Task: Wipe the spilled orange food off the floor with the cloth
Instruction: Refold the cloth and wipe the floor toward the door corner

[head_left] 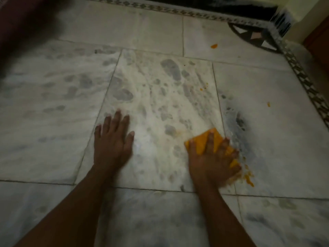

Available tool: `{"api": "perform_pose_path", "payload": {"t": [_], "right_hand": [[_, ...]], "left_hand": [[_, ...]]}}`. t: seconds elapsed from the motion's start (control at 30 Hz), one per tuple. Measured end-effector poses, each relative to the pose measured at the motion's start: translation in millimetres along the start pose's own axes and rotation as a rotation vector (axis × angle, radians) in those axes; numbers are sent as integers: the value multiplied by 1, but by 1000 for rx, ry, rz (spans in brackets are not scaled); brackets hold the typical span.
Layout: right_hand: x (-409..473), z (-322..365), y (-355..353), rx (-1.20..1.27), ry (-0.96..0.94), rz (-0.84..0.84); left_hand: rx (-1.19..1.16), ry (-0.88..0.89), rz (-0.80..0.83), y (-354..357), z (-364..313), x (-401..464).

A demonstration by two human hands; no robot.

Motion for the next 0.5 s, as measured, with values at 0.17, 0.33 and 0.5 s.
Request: {"api": "perform_pose_path", "payload": {"t": [0.17, 0.33, 0.5], "right_hand": [[-24, 103, 33, 99, -418, 11], [-46, 1, -11, -3, -541, -9], [66, 46, 18, 101, 69, -69]], "left_hand": [[17, -12, -8, 7, 5, 4], [-38, -25, 62, -10, -5, 5], [-5, -15, 58, -4, -2, 9]]}}
Point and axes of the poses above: each hand's wrist, its own x-axis towards the middle knuckle, its own y-axis out of the palm, z = x × y, the point moved 5 cm from there along x, towards the middle knuckle, and after that the axes turned 6 degrees about x, right-handed, at the moved point
